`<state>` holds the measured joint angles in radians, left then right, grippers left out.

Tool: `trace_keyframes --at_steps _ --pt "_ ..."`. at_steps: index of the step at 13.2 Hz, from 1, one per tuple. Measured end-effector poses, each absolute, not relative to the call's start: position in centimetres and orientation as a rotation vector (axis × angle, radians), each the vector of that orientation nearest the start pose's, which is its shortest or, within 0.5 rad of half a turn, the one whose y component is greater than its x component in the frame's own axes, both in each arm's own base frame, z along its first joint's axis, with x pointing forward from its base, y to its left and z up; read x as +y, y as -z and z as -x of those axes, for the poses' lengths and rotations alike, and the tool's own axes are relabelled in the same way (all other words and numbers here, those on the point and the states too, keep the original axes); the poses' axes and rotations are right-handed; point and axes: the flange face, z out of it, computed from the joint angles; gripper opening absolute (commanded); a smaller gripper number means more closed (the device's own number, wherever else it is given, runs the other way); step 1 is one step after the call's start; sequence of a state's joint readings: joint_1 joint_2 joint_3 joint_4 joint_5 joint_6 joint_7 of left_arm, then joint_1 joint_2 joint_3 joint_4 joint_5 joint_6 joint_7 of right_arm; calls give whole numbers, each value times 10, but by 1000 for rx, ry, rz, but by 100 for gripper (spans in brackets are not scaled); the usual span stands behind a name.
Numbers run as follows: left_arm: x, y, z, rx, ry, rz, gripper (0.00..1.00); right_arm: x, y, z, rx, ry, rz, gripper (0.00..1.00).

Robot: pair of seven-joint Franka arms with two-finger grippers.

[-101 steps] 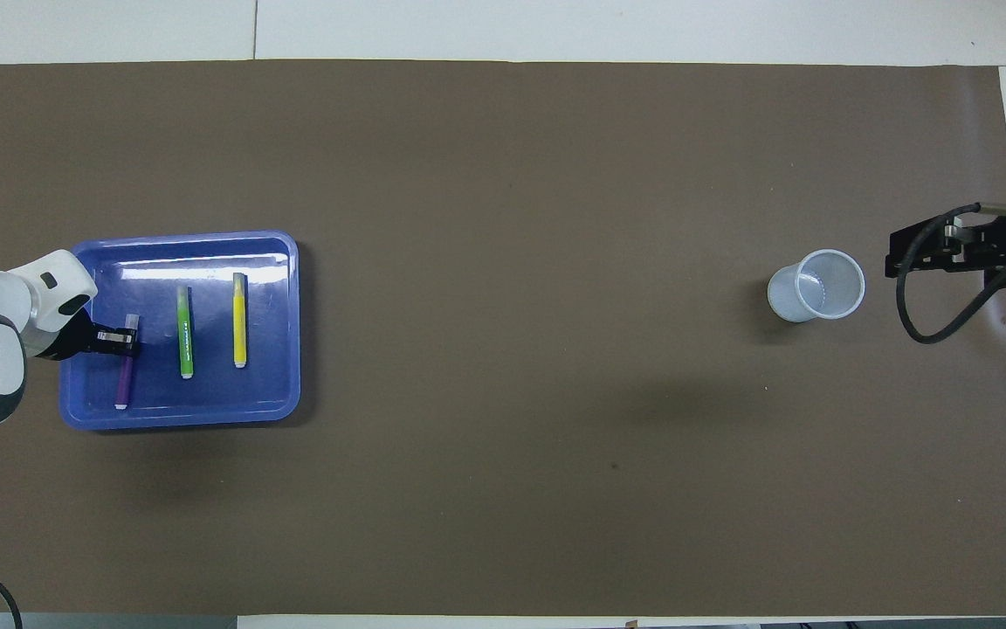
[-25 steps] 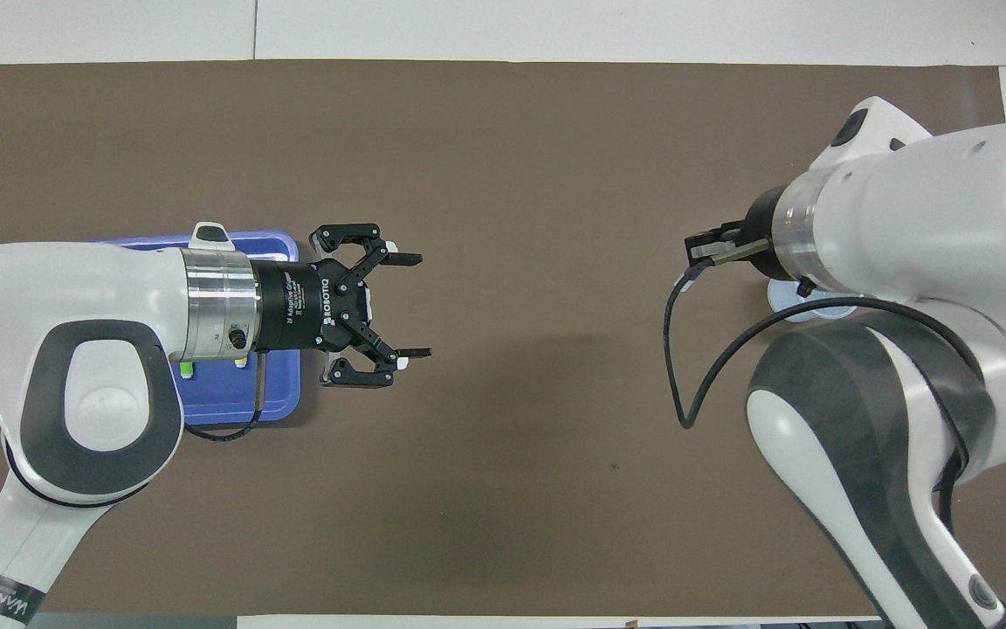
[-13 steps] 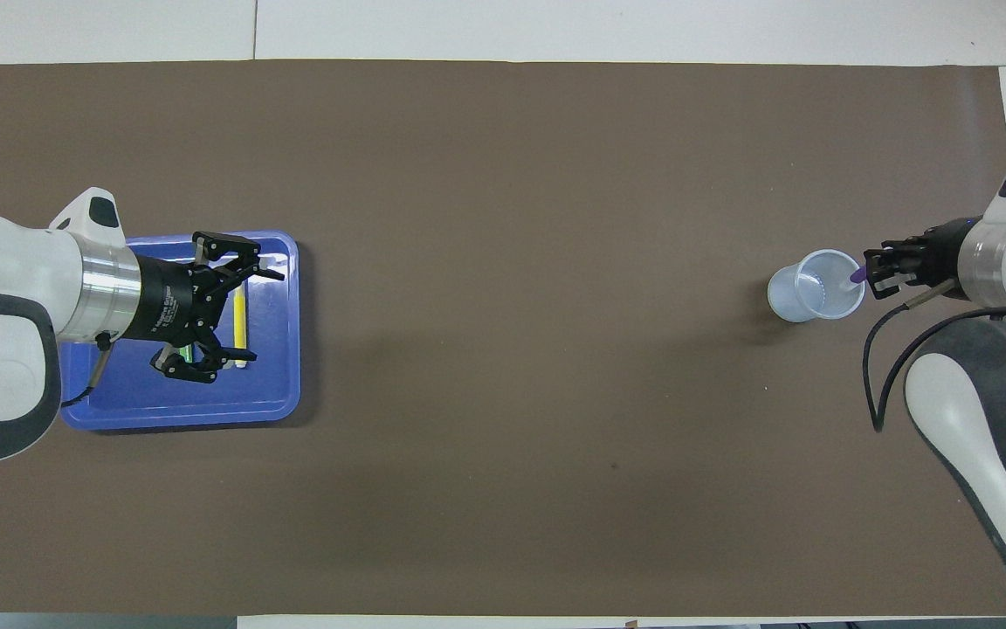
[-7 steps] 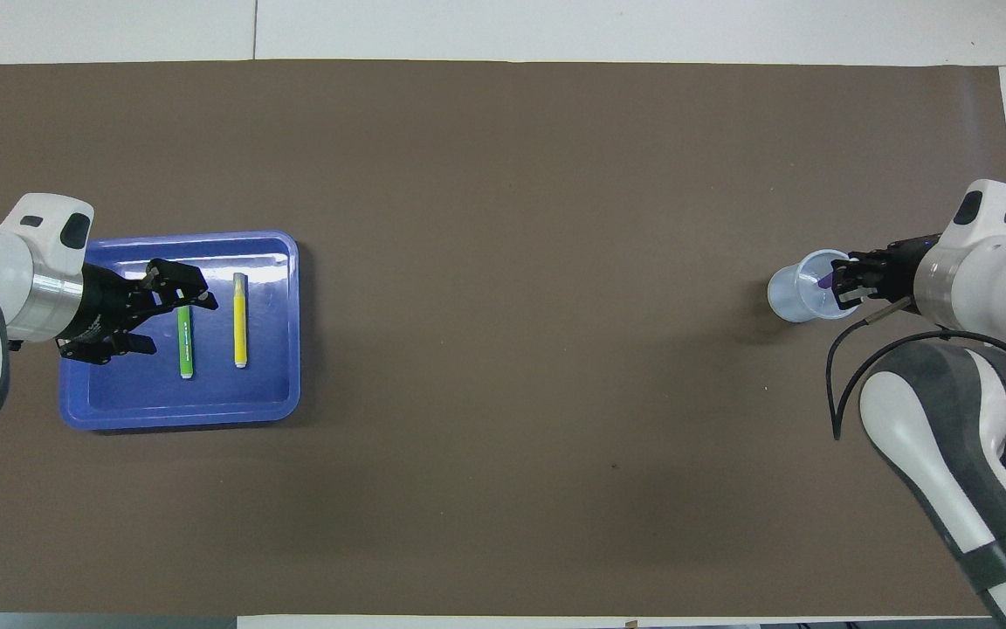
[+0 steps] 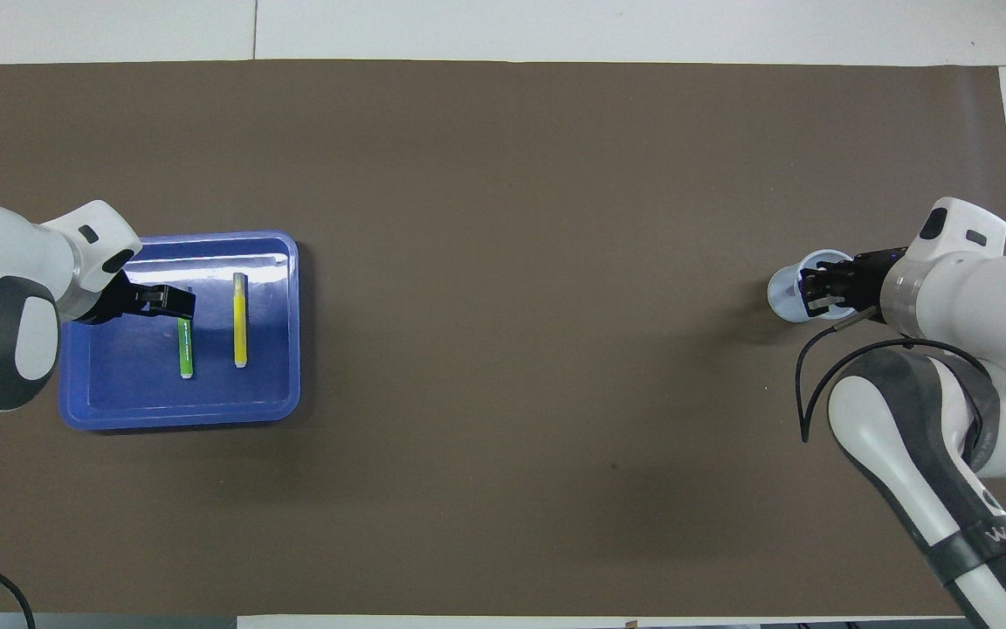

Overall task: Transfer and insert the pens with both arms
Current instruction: 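Insert the purple pen into the cup while the left gripper grasps green pen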

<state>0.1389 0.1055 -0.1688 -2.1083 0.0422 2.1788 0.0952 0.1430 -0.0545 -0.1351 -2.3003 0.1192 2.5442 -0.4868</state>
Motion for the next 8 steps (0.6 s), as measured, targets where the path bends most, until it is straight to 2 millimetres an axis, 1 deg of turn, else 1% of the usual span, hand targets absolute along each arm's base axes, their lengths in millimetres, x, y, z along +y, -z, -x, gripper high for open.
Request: trace_keyframes --at_steps 2,4,6,8 --pt "-13 -341 -559 287 -41 3105 100 7 -396 -532 -599 499 3011 0" --pt "-13 -318 -556 299 -40 3108 99 11 -392 -532 -571 511 2997 0" --pt "-13 -307 -554 306 -50 3111 92 15 -391 -532 -576 513 2994 0" --pt "-13 -305 -554 309 -54 3111 90 15 -390 -532 -577 512 2993 0"
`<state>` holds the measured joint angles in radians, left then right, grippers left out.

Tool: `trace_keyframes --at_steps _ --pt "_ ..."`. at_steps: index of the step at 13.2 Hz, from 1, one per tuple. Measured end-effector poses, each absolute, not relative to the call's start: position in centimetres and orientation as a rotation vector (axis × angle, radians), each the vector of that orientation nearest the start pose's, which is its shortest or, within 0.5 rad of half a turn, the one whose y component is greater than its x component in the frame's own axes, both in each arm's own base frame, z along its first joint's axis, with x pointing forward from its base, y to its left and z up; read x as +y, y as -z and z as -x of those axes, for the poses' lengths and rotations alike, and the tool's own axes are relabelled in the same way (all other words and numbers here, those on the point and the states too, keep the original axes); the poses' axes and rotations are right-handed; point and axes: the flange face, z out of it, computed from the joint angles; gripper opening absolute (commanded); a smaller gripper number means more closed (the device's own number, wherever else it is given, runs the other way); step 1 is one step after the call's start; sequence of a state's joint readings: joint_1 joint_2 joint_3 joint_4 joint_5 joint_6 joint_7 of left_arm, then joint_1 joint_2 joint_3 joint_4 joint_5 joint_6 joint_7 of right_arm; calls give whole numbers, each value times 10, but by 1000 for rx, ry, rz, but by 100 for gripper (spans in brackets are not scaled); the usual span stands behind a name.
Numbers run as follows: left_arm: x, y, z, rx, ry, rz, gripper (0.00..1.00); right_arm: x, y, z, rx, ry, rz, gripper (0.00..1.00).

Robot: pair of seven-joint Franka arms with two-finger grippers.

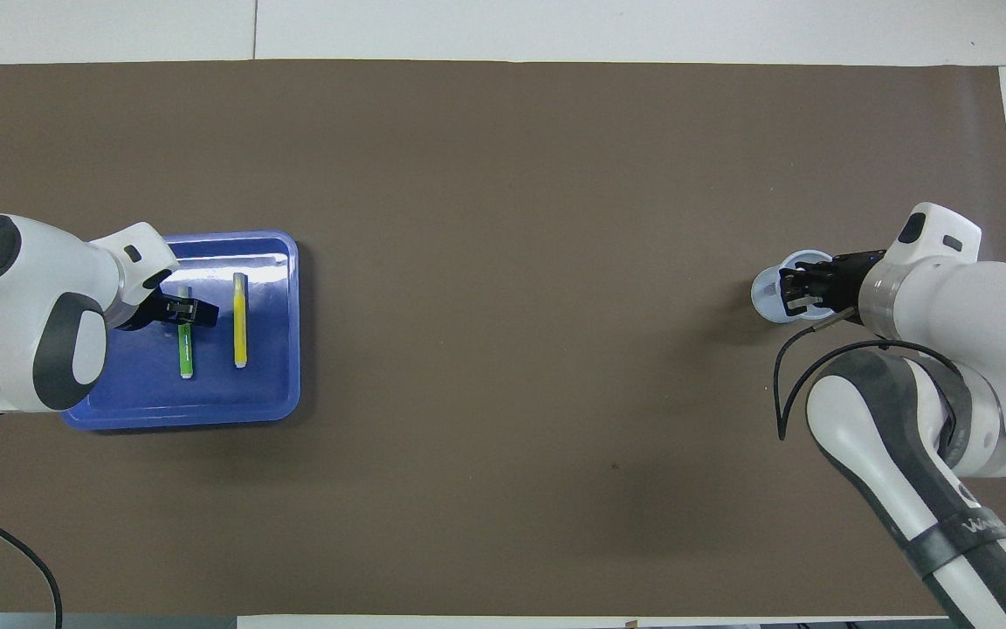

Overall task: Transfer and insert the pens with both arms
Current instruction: 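Insert the purple pen into the cup while the left gripper grasps green pen, then lift the green pen toward center while the right gripper reaches it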

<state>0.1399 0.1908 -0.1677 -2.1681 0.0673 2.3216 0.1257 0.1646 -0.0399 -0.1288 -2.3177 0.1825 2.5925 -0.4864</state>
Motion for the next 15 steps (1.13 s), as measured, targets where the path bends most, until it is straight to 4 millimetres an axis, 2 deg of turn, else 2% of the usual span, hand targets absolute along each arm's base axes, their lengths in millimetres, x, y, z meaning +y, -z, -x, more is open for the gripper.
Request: trace_keyframes --at_steps 1,2,3,4,6,8,9,11,15 --pt "-13 -305 -554 310 -55 3111 86 15 -390 -532 -577 511 2993 35" --pt "-13 -305 -554 310 -55 3110 77 15 -390 -532 -577 511 2993 60" --pt "-13 -304 -554 310 -56 3110 71 16 -390 -532 -578 511 2993 83" --pt "-13 -304 -554 310 -58 3111 63 16 -390 -532 -579 511 2992 100" --pt "-13 -303 -553 308 -63 3111 45 17 -391 -532 -582 515 2991 100" --pt "-9 -302 -552 297 -67 3112 17 23 -397 -535 -599 528 2985 100" --pt "-6 -301 -552 287 -68 3113 0 29 -401 -537 -615 527 2979 100" --pt "-3 -302 -552 279 -65 3113 0 35 -415 -543 -622 493 2968 100" --pt "-1 -303 -552 275 -64 3114 0 32 -455 -552 -455 361 2997 100"
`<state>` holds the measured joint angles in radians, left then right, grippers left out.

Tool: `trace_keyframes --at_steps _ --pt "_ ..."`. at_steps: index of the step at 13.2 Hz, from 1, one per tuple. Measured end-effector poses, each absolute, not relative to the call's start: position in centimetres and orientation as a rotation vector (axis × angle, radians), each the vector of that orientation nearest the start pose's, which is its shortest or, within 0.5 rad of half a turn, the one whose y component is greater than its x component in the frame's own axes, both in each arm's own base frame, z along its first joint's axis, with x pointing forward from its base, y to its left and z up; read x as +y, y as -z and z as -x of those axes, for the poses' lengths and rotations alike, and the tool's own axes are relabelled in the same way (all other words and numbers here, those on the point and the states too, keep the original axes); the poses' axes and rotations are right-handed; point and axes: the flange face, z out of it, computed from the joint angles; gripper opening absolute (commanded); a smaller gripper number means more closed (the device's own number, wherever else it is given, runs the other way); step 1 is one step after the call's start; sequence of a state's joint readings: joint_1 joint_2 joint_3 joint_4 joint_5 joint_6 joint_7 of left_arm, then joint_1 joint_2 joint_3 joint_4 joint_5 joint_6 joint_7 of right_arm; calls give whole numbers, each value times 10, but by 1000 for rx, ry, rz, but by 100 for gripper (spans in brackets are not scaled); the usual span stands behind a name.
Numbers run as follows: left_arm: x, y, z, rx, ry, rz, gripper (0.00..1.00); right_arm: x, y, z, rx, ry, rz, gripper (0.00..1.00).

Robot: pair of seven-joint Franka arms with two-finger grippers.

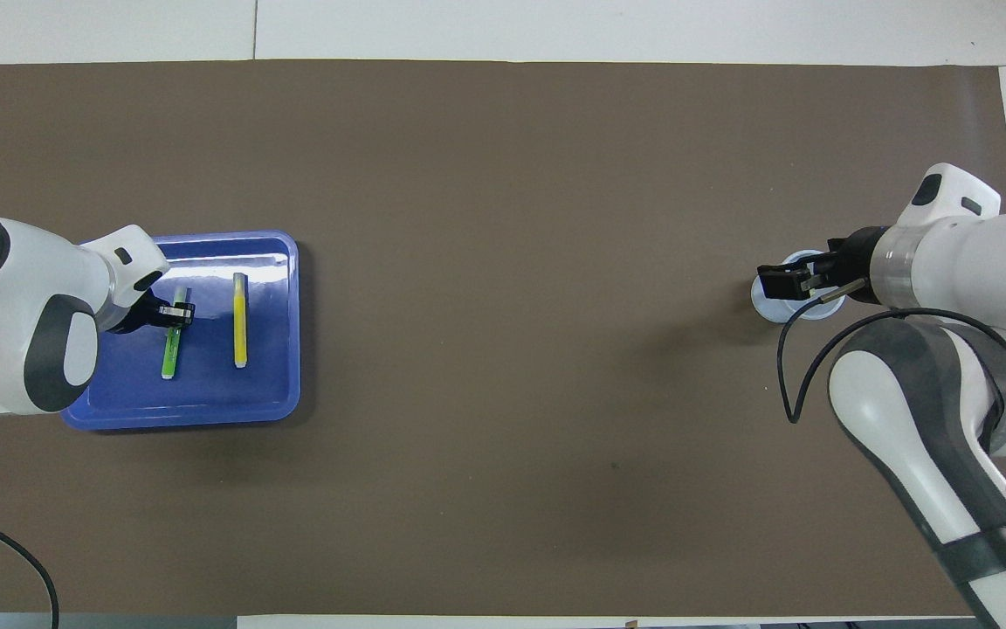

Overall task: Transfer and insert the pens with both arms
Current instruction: 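Lift the green pen toward center while the right gripper reaches it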

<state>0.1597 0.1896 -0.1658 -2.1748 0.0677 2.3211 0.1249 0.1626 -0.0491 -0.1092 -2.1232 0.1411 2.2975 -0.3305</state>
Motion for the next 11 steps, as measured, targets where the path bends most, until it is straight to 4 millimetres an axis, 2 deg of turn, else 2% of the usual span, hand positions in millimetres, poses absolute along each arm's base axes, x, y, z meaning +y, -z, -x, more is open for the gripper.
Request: trace_keyframes --at_steps 3,4,7,9,11 --pt "1 -305 -553 268 -90 3114 0 27 -499 -554 -241 231 3081 100" --pt "1 -311 -556 264 -125 3113 0 25 -511 -554 -175 198 3100 100" --pt "1 -357 -571 170 -282 3133 0 13 -546 -553 -15 87 3124 100" --pt "-8 -392 -578 -12 -355 3212 0 -1 -563 -554 39 40 3127 100" --pt "-22 -422 -582 -284 -446 3263 0 -18 -570 -554 92 3 3128 100"
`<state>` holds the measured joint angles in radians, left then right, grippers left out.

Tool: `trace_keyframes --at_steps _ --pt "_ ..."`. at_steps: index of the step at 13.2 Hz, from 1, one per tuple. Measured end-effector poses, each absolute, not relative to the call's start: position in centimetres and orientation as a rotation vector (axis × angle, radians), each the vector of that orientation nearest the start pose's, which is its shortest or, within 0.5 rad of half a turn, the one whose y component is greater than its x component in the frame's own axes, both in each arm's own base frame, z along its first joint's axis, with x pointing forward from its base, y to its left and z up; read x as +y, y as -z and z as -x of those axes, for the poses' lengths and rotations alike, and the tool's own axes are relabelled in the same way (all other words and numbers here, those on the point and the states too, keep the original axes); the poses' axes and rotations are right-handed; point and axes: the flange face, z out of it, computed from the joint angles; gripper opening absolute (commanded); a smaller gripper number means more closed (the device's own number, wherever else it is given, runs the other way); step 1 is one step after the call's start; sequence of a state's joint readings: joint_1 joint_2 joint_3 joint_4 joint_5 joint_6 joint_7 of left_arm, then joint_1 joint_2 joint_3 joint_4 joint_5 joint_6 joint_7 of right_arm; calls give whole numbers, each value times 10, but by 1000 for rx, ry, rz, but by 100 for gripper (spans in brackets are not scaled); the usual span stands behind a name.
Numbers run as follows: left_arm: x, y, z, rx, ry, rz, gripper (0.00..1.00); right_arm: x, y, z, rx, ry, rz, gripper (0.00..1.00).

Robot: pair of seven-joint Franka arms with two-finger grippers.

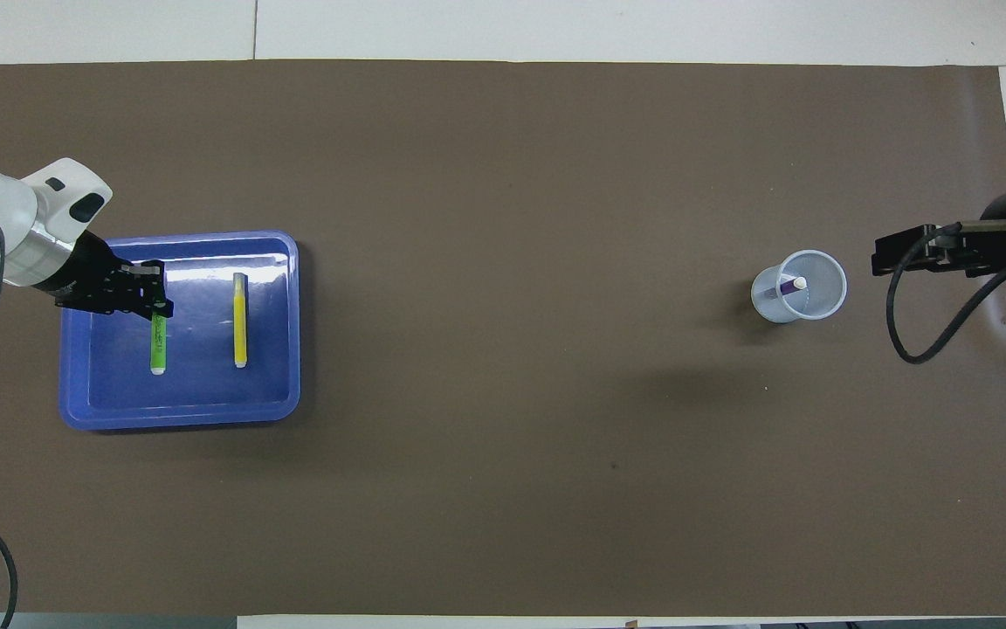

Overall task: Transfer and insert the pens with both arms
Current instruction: 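Lift the green pen toward center while the right gripper reaches it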

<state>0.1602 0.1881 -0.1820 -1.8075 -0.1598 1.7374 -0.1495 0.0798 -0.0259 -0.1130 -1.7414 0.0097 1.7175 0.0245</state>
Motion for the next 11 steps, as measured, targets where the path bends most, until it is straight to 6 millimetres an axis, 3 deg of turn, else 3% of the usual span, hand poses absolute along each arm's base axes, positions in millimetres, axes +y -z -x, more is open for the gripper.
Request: trace_keyframes --at_steps 3,7,9,11 --pt "-62 -462 -585 -808 -566 3220 0 -26 -570 -554 116 -15 3128 100" --pt "-123 -490 -581 -1512 -881 3004 0 -14 -568 -555 131 -20 3128 100" --pt "-138 -499 -580 -1756 -1058 2868 0 8 -568 -556 138 -19 3125 100" --pt "-166 -507 -574 -1884 -1214 2745 0 48 -572 -556 152 -1 3085 100"
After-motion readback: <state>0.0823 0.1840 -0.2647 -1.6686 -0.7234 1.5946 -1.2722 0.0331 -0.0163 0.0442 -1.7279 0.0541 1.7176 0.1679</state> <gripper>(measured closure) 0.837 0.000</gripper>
